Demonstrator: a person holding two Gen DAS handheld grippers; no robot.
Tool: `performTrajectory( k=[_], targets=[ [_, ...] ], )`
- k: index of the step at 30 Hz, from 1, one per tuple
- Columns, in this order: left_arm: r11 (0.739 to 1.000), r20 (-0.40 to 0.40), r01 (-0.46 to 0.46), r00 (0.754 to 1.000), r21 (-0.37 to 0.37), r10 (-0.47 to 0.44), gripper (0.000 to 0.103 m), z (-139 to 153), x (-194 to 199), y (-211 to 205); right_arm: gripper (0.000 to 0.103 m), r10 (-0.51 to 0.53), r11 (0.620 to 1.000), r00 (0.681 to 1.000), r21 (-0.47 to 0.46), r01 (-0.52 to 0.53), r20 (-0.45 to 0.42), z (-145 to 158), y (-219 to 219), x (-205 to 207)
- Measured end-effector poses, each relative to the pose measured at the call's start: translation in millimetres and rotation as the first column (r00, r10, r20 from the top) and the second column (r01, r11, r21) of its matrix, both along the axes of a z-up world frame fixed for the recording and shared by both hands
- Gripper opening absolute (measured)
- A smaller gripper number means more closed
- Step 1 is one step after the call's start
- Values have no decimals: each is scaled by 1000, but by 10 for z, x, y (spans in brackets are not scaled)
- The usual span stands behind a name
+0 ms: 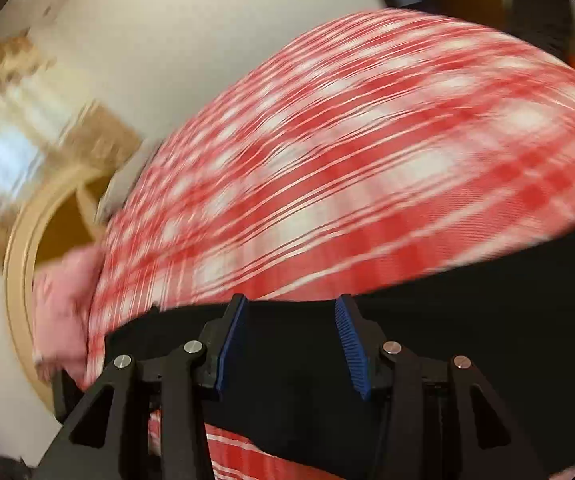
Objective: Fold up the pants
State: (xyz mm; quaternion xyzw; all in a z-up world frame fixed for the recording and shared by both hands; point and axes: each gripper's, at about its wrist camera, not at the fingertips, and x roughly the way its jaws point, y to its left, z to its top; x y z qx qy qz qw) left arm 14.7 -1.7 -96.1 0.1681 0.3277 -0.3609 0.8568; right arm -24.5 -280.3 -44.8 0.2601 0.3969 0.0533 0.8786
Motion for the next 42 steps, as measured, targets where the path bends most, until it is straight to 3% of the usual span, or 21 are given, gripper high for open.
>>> performTrajectory(
  k=[4,7,10,14,16,18,25,29,30,32,38,40,42],
  targets=[
    [996,-25,55,998,64,-53,55,-133,-5,-209,48,-100,995,994,10,100,33,-11,-343,-317],
    [989,8,59,998,139,-61,43,-217,-96,-269,48,-149,989,988,-7,149,46,-52,-485,-461],
    [989,6,52,999,136,-53,16,-182,-90,-240,48,-195,978,976,-50,200,93,-18,-601,-618],
    [987,4,62,998,148,-63,7,-165,-72,-236,48,-257,960,955,-78,270,145,109,-805,-814],
    [991,-19,87,996,102,-85,4,-127,-60,-213,48,-306,943,939,-87,321,154,157,-950,-913],
    [991,-33,112,993,71,-110,4,-87,-71,-163,48,-355,924,922,-90,371,153,183,-1091,-1019],
    [987,-46,112,993,111,-107,4,-199,-63,-182,48,-486,858,867,-131,497,111,185,-1572,-1230],
    [987,-32,114,993,117,-111,6,-209,-80,-215,52,-510,856,859,-65,512,55,109,-1858,-1217],
    [986,-32,114,993,118,-111,6,-209,-81,-209,58,-510,859,860,-45,511,33,79,-1935,-1190],
    [987,-35,115,993,113,-112,6,-212,-79,-208,58,-508,861,861,-18,509,16,37,-2019,-1146],
    [986,-34,121,993,116,-117,7,-224,-71,-188,57,-406,913,913,26,407,-40,-97,-1998,-944],
    [986,-37,121,992,114,-117,7,-222,-59,-187,39,-360,931,931,36,363,-56,-124,-1945,-880],
    [987,-42,120,992,109,-116,7,-215,-47,-185,10,-359,933,931,-23,359,-62,-101,-1884,-839]
  ],
)
